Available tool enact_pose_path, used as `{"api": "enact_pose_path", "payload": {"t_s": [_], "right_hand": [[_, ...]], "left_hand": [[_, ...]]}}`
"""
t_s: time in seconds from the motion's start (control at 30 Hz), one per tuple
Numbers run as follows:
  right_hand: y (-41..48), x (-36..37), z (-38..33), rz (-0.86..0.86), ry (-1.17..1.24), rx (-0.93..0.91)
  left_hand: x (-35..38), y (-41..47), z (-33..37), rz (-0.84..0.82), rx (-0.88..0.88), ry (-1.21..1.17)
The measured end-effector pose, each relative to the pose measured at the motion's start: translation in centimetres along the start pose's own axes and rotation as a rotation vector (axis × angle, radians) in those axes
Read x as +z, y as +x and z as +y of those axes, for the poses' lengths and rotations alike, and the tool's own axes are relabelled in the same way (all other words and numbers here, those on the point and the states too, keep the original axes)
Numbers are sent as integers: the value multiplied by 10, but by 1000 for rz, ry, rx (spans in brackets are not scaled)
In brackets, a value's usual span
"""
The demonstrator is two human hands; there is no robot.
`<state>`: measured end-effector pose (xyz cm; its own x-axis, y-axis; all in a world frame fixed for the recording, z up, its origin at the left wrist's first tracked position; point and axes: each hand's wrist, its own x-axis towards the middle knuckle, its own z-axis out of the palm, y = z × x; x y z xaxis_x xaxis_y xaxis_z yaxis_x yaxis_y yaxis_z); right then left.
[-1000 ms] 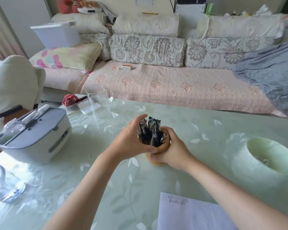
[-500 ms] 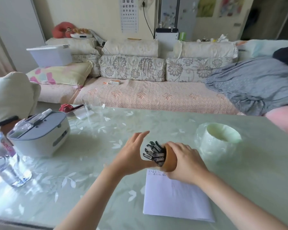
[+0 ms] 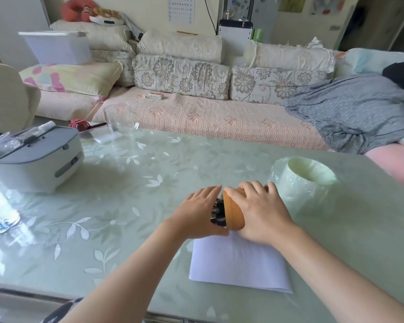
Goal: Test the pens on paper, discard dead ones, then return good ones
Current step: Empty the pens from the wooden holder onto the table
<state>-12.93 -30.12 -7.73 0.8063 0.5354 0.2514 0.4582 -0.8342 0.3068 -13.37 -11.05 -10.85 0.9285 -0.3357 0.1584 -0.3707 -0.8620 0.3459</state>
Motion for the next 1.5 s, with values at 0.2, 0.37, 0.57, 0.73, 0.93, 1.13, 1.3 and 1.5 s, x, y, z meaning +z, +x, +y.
{"api": "enact_pose_path", "payload": {"t_s": [0.2, 0.37, 0.57, 0.73, 0.93, 1.13, 1.3, 1.5], "right_hand": [[-11, 0, 5, -31, -72, -3], [-23, -4, 18, -52, -145, 21], [-26, -11, 15, -64, -232, 22], [-22, -18, 4, -83, -265, -5], [-42, -17, 22, -189, -310, 63], [-68, -30, 36, -72, -405, 98], [-72, -36, 38, 16, -383, 147], [-57, -32, 37, 110, -86, 299]], "left_hand": [[11, 9, 0, -94, -32, 43], [9, 8, 3, -175, -33, 30], [21, 7, 9, -66, 48, 182], [41, 6, 9, 15, 68, 105], [46, 6, 3, -17, 71, 205], [43, 9, 7, -107, 24, 217], [41, 9, 17, -165, 29, 237], [26, 5, 18, -85, 24, 109]]}}
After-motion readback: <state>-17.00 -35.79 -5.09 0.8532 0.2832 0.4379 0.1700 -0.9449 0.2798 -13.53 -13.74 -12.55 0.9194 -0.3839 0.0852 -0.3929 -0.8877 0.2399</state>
